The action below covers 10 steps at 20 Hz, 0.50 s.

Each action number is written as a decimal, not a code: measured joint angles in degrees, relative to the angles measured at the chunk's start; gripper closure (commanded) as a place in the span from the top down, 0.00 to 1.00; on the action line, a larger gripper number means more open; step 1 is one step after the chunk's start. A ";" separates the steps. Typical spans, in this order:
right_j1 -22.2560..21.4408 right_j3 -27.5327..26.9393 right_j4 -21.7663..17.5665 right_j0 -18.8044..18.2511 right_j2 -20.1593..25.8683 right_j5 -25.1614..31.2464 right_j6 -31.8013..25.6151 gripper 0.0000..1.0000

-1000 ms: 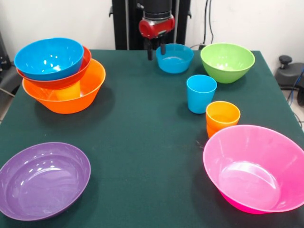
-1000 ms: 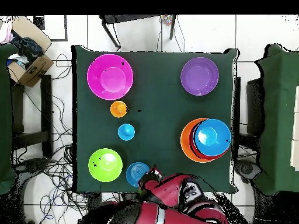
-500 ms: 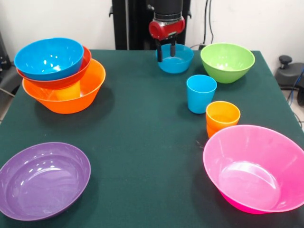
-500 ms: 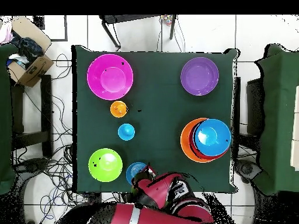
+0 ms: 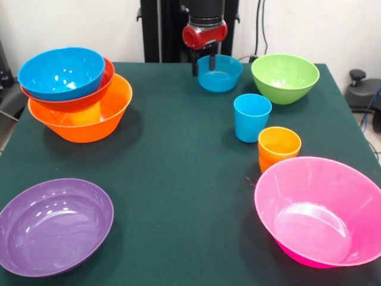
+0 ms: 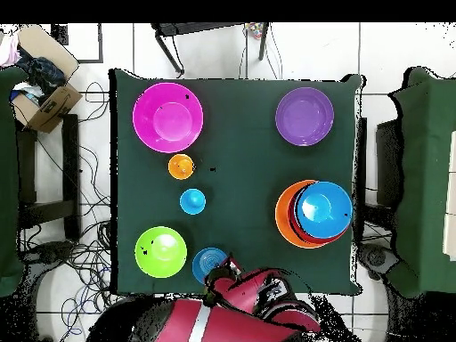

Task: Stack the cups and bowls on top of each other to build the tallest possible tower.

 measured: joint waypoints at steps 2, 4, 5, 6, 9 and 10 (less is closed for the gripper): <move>0.74 -0.07 0.01 0.02 -0.50 -1.07 0.00 1.00; 1.15 -0.14 0.01 0.05 -0.77 -1.62 0.00 1.00; 1.31 -0.17 0.01 0.06 -0.89 -1.85 0.00 1.00; 1.77 -0.28 0.02 0.15 -1.20 -2.29 0.00 1.00; 2.67 -0.43 0.02 0.50 -1.86 -2.91 0.00 1.00; 2.88 -0.45 0.02 0.64 -2.03 -3.07 0.00 1.00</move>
